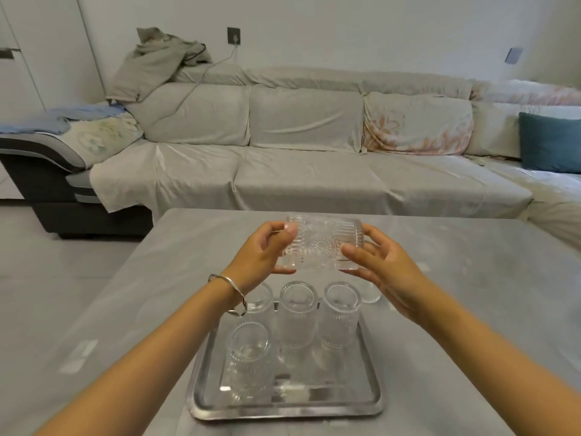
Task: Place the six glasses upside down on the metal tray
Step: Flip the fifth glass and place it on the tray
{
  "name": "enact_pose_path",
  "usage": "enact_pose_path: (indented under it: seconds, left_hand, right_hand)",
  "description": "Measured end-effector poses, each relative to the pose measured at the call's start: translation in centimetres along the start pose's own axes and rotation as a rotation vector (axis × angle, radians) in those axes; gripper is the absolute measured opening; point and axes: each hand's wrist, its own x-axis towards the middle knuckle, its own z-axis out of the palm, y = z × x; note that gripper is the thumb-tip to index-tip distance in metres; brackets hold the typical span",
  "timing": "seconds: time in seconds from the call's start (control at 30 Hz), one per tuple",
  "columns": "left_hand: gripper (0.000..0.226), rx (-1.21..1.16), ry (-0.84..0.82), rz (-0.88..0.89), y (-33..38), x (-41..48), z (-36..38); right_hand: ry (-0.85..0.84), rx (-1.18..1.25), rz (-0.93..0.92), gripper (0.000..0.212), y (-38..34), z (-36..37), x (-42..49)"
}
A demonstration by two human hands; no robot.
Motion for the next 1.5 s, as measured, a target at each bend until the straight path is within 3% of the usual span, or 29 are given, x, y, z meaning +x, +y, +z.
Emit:
enact_pose_path:
  seconds: [0.17, 0.33, 0.5, 0.73, 1.5]
  left_hand:
    - [0.082, 0.409, -0.053, 0.096, -3.3, -3.8, -2.2]
    - [0.061, 0.735, -0.030, 0.043, -7.8, -6.7, -4.2]
    - [0.067, 0.978, -0.071, 0.022, -9.7, -7.8, -3.7]
    - [0.068, 1.005, -0.059, 0.039, -10.0, -8.2, -3.3]
    - [0.067, 0.991, -0.044, 0.049, -9.7, -8.2, -3.0]
  right_hand:
    - [0.016, -0.127, -0.014, 0.072, -0.2, 0.4, -2.2]
    - [-0.008, -0.447, -0.046, 0.073, 0.5, 0.8, -4.1]
    - [-0.051, -0.616, -0.023, 0.076, 2.2, 2.1, -5.1]
    - [-0.056, -0.741, -0.038, 0.074, 6.1, 3.4, -5.7]
    - [-0.057, -0.739, -0.012, 0.075, 10.7, 5.2, -4.6]
